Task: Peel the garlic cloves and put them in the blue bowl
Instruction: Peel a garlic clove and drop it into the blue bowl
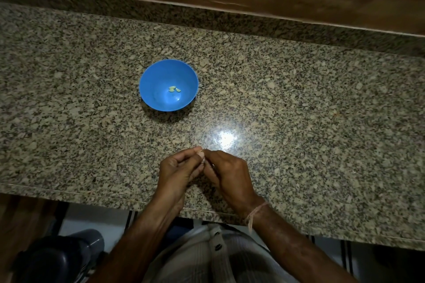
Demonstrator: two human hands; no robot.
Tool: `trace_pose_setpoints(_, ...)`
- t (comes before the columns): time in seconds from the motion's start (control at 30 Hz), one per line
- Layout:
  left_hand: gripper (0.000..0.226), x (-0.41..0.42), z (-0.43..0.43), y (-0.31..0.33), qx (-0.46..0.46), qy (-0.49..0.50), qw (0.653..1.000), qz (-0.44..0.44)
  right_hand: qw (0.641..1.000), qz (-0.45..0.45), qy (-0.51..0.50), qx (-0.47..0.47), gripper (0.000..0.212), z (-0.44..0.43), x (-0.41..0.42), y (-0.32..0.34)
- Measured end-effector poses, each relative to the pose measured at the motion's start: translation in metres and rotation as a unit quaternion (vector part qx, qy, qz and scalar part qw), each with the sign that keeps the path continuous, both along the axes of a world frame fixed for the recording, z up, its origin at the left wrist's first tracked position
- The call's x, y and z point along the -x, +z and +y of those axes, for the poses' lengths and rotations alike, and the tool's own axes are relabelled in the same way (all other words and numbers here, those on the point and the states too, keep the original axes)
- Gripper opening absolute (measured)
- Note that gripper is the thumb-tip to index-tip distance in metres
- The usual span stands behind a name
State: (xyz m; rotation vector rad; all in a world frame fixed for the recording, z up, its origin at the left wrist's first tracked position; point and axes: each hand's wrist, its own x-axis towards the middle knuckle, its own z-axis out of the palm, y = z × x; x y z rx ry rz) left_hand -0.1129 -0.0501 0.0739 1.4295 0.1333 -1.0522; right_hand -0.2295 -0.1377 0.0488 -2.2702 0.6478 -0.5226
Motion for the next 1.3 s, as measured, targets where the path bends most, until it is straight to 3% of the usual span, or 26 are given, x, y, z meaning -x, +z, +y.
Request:
trace_pose_setpoints(0.2, 0.022, -0.003, -0.002, 0.001, 0.000, 0.004, 1.000, 0.026, 1.000, -0.015, 0.003, -0.016, 0.030, -0.002, 0.001, -0.004)
trace_pose_setpoints(0.37, 0.017, -0.003, -0.005, 0.005, 0.017, 0.028, 0.997, 0.074, 0.981, -0.082, -0.056, -0.168, 0.021, -0.003, -0.003, -0.002)
trace_pose_setpoints(0.63, 0.023, -0.002, -0.007, 0.005, 0.009, 0.039, 0.996, 0.078, 0.995, -0.053, 0.014, -0.080, 0.028, -0.012, -0.001, -0.004)
trace_pose_setpoints(0.87, 0.019, 0.000, -0.009, 0.003, -0.011, 0.024, 0.999, 0.032, 0.998, -0.031, 0.004, -0.061, 0.045, -0.008, 0.001, -0.002)
trace_pose_setpoints(1.3, 0.016, 0.006, -0.014, -0.003, -0.014, 0.031, 0.999, 0.006, 0.997, -0.024, -0.032, -0.070, 0.034, -0.006, 0.001, -0.012)
